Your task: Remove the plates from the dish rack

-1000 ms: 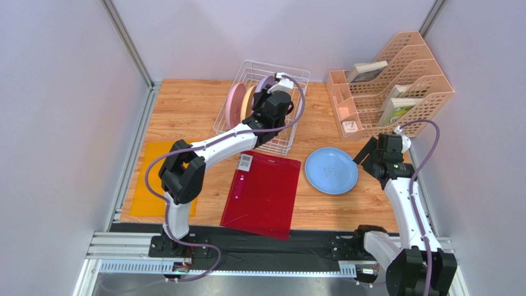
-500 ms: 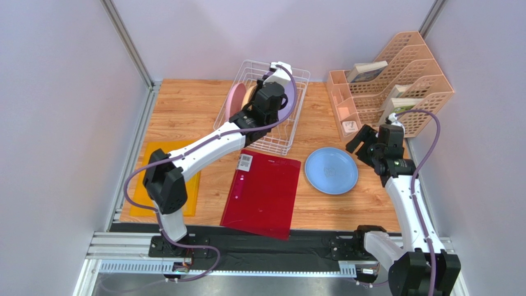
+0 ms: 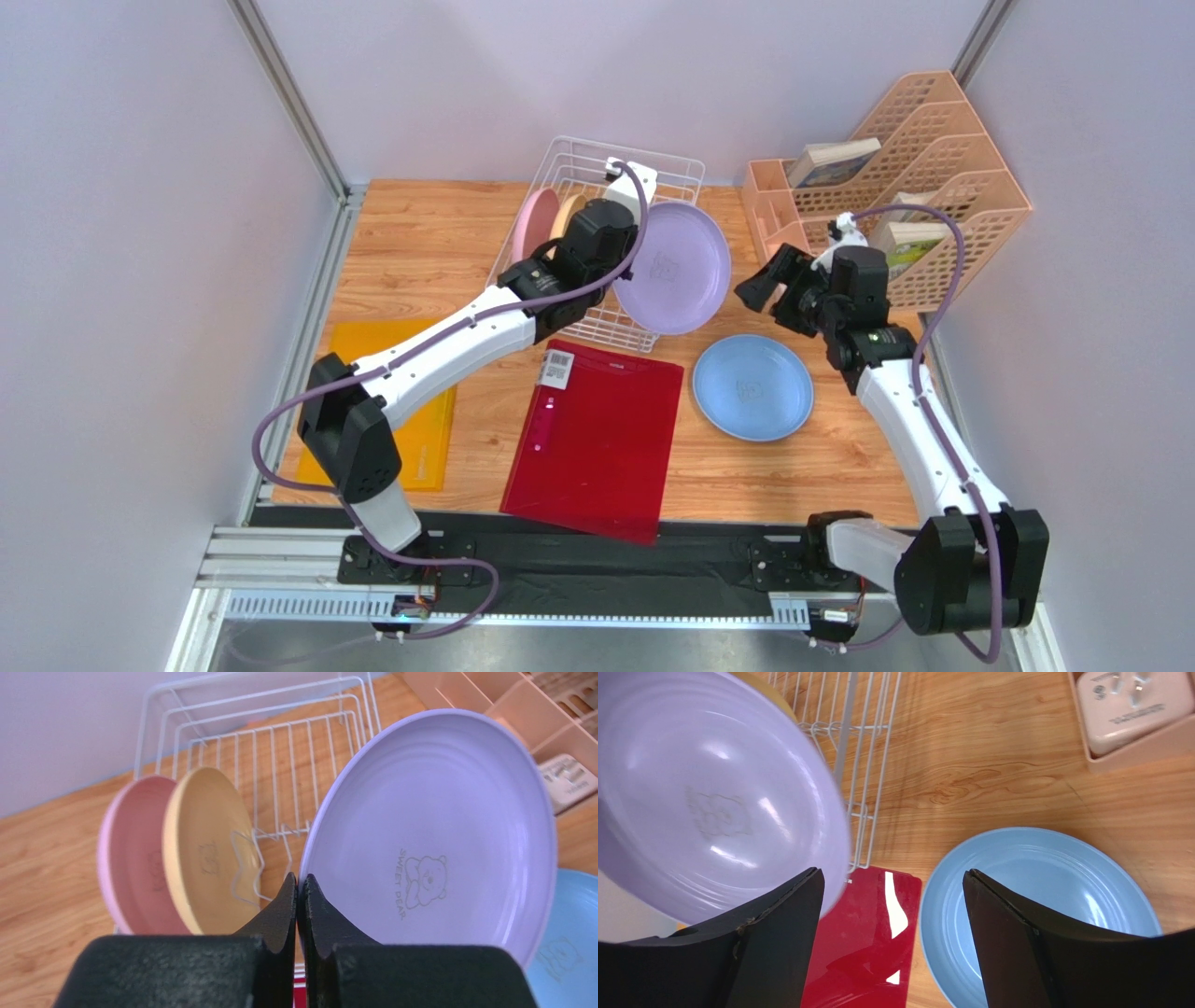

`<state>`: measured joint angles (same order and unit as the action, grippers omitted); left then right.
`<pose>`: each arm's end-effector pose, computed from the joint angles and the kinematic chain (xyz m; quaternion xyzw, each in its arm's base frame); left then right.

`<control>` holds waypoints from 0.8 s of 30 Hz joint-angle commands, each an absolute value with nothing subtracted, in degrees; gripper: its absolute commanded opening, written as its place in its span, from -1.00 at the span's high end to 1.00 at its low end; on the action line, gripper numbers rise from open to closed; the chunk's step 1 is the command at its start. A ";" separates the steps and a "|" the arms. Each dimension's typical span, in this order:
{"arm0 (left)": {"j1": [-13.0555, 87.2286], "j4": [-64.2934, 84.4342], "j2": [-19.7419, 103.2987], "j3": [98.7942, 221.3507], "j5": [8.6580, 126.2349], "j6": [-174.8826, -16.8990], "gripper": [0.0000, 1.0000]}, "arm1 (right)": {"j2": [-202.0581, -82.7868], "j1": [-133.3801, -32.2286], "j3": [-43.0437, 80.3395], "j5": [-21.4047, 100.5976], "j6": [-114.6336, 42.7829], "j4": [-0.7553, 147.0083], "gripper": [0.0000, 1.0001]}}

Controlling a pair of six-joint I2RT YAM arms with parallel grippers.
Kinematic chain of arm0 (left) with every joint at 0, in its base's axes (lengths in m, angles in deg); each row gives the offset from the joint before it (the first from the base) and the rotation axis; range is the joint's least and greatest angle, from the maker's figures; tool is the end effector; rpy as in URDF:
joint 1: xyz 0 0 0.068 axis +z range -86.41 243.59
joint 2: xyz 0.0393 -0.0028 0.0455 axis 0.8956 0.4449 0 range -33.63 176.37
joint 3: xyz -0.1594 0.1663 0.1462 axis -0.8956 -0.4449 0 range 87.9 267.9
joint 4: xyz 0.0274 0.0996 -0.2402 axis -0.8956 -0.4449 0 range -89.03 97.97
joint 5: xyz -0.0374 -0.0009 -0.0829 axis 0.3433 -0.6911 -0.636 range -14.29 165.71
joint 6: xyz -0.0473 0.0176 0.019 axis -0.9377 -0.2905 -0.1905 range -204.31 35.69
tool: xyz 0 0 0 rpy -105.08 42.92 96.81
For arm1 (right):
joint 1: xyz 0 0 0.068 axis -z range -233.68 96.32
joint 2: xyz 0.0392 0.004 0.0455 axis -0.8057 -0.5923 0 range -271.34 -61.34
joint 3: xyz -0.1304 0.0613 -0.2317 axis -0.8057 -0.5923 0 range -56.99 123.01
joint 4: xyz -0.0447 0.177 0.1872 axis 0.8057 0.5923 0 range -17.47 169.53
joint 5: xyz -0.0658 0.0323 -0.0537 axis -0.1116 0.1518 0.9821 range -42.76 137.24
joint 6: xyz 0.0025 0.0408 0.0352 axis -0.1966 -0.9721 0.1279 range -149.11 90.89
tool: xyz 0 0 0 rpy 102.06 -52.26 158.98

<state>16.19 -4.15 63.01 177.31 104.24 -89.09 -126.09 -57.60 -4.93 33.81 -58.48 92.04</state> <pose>0.2837 -0.2832 0.3695 0.1545 0.7885 -0.0659 0.5917 0.2503 0.0256 0.2991 0.1364 0.8606 0.2356 0.4305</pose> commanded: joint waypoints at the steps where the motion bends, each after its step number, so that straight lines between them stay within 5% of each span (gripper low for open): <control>1: 16.13 -3.72 60.94 176.59 97.51 -95.47 1.00 | -128.75 -60.53 -1.18 31.59 -59.61 86.16 -0.55; 8: 16.13 -2.06 60.15 174.74 93.99 -97.75 1.00 | -134.20 -62.82 -0.65 31.68 -60.31 85.71 -0.38; 11: 16.13 -1.96 60.24 174.56 93.55 -97.94 1.00 | -134.64 -62.91 -1.70 32.03 -60.66 85.45 0.12; 12: 16.13 -2.05 60.24 174.48 93.81 -97.93 1.00 | -134.03 -62.91 -2.05 32.82 -60.66 85.45 0.68; 13: 16.13 -2.05 60.24 174.30 93.90 -97.85 1.00 | -133.51 -62.91 -2.23 33.26 -60.49 85.71 0.99; 15: 16.21 -1.70 59.89 173.60 94.25 -97.24 0.99 | -131.58 -62.82 -3.02 35.62 -60.31 86.59 1.00; 16: 16.21 -1.44 59.71 173.25 94.43 -96.97 0.81 | -130.70 -62.82 -3.28 36.77 -60.22 87.99 1.00; 17: 16.21 -1.26 59.28 172.55 94.69 -96.62 0.32 | -129.73 -62.91 -3.55 38.17 -60.31 88.96 1.00; 19: 16.39 -0.65 58.84 171.49 95.57 -95.13 0.16 | -126.31 -62.82 -4.77 41.78 -60.22 91.85 1.00; 20: 16.39 -0.30 58.31 170.62 96.01 -94.69 -0.23 | -124.99 -62.82 -5.39 42.92 -60.22 92.82 1.00; 21: 16.56 -0.12 58.22 170.26 97.32 -94.33 -0.36 | -122.10 -62.82 -6.79 45.63 -60.66 93.96 1.00; 24: 17.70 0.06 57.52 169.29 97.41 -93.98 -0.28 | -116.11 -62.73 -9.25 50.13 -60.84 97.40 1.00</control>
